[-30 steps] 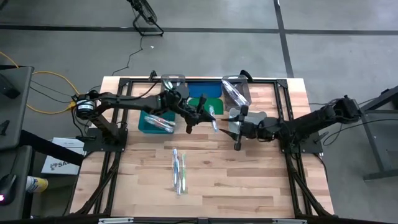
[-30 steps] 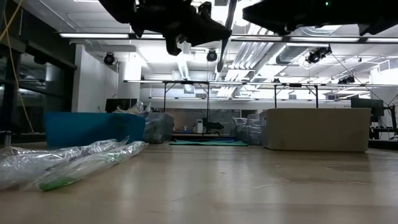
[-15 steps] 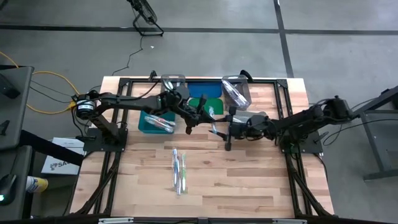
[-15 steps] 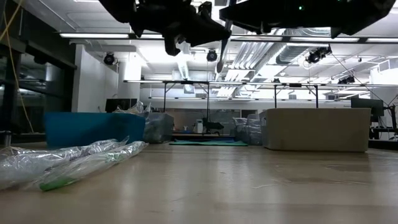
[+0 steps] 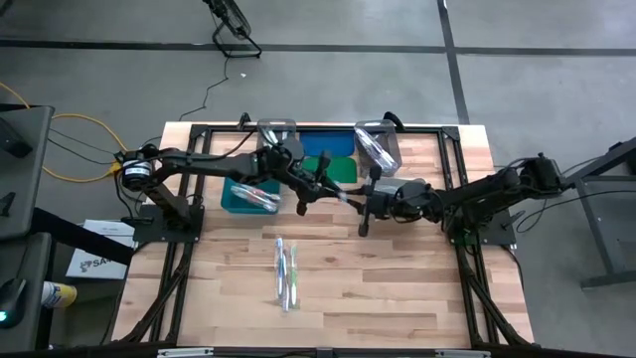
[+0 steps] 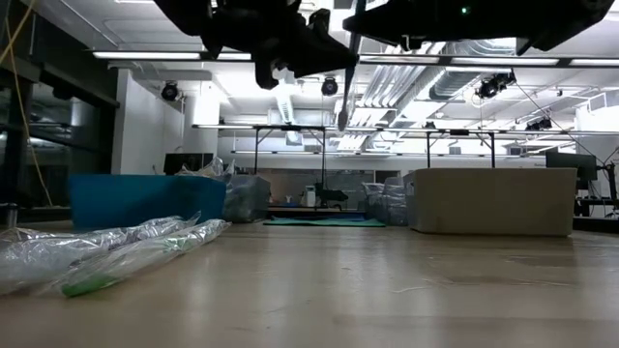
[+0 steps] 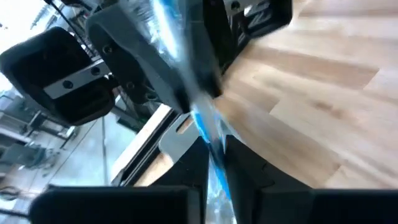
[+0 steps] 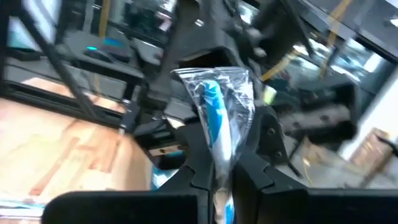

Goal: Pick & Place Toothbrushes
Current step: Put the blue toothbrush into the grey bin

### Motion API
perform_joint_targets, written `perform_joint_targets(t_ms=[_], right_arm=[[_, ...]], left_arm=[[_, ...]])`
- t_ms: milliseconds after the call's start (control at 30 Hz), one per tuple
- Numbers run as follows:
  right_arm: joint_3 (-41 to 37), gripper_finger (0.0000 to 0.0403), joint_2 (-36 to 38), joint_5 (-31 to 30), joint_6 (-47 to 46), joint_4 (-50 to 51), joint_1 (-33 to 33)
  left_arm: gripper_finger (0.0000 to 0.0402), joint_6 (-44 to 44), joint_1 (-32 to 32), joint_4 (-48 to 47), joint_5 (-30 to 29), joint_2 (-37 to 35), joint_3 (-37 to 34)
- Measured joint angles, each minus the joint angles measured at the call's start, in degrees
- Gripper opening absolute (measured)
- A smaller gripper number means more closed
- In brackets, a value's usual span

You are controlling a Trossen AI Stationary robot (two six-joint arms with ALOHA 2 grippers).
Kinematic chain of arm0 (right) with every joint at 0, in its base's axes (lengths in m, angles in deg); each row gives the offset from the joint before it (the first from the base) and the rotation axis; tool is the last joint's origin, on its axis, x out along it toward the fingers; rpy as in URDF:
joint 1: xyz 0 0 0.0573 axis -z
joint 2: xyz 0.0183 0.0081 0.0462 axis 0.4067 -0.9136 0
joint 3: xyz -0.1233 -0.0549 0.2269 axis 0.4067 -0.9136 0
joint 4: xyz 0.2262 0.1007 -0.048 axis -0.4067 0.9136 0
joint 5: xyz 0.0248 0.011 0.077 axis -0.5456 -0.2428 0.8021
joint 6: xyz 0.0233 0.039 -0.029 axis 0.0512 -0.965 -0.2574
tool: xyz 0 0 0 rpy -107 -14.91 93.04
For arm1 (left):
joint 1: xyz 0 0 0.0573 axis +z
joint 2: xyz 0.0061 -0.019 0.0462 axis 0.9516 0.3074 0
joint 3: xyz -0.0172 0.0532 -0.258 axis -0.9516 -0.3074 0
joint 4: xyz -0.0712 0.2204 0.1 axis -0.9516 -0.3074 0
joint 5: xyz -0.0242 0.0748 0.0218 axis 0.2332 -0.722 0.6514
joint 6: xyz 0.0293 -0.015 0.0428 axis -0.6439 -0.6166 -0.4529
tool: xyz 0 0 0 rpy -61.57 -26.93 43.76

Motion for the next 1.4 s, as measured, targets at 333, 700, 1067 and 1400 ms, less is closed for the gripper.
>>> perform_joint_targets(t_ms=[333,700,1067,1400], right_arm=[[10.9,0.0019,6.7,-7.6,-10.9,35.7,2.0],[35.7,0.0019,6.3,-0.6,-29.2,89.5,12.7],[36.3,0.0019,1.7,12.2,-35.2,107.0,21.9],[36.3,0.0021,-10.6,17.3,-34.6,111.1,24.7]], left_arm=[[0.0164,-5.3,0.0,-9.3,-12.9,-6.7,0.0],[0.0181,-5.1,3.2,-27.3,-26.3,-13.1,0.0],[0.0181,-4.8,8.9,-31.8,-24.6,-9.9,-0.1],[0.0181,-5.3,10.2,-33.0,-22.0,-8.6,-0.1]])
